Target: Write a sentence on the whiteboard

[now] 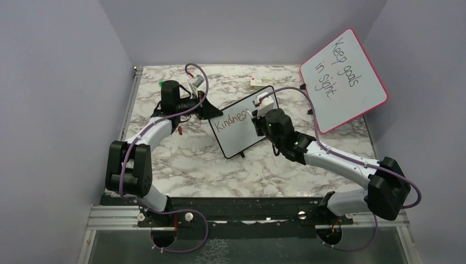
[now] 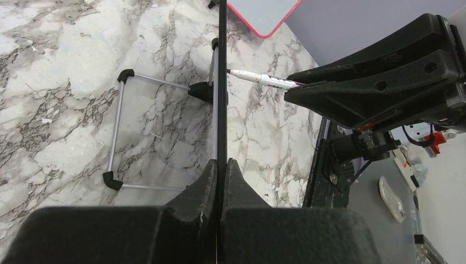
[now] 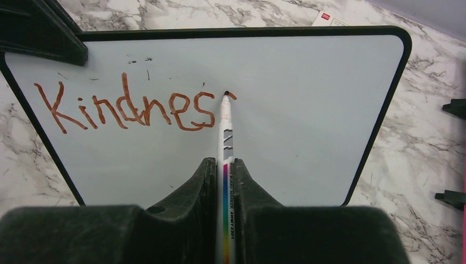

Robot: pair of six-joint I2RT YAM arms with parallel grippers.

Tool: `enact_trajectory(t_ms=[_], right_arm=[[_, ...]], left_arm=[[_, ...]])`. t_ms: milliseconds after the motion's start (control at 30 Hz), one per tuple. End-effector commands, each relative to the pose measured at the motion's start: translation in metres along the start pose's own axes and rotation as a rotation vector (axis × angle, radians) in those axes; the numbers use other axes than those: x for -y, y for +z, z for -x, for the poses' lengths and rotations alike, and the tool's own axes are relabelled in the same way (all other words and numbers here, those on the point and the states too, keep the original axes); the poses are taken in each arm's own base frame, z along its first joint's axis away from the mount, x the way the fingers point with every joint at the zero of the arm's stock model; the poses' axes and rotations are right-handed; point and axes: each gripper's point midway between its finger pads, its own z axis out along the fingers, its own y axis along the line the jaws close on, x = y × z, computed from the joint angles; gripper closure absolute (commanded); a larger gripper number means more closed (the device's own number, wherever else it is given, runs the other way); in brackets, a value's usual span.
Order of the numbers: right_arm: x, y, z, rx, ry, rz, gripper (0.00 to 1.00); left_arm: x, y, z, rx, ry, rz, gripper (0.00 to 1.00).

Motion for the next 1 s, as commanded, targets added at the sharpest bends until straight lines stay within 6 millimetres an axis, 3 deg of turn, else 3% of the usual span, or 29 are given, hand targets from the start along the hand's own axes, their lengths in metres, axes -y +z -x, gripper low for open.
enact_trajectory(t_ms=[0, 633, 967], right_arm=[[-0.007, 0.003, 0.016, 0.032, 0.01, 0.042, 0.99], [-0.008, -0.001, -0.014, -0.065, -0.023, 0.059, 0.99], [0.007, -0.004, -0.026, -0.097, -0.043, -0.015, 0.99]], left_arm=[[0.002, 0.0, -0.007, -0.029, -0.021, -0.018, 1.0], [0.001, 0.0, -0.007, -0.028, -0.022, -0.011, 1.0], [0.001, 0.0, -0.007, -0.028, -0.022, -0.011, 1.0]])
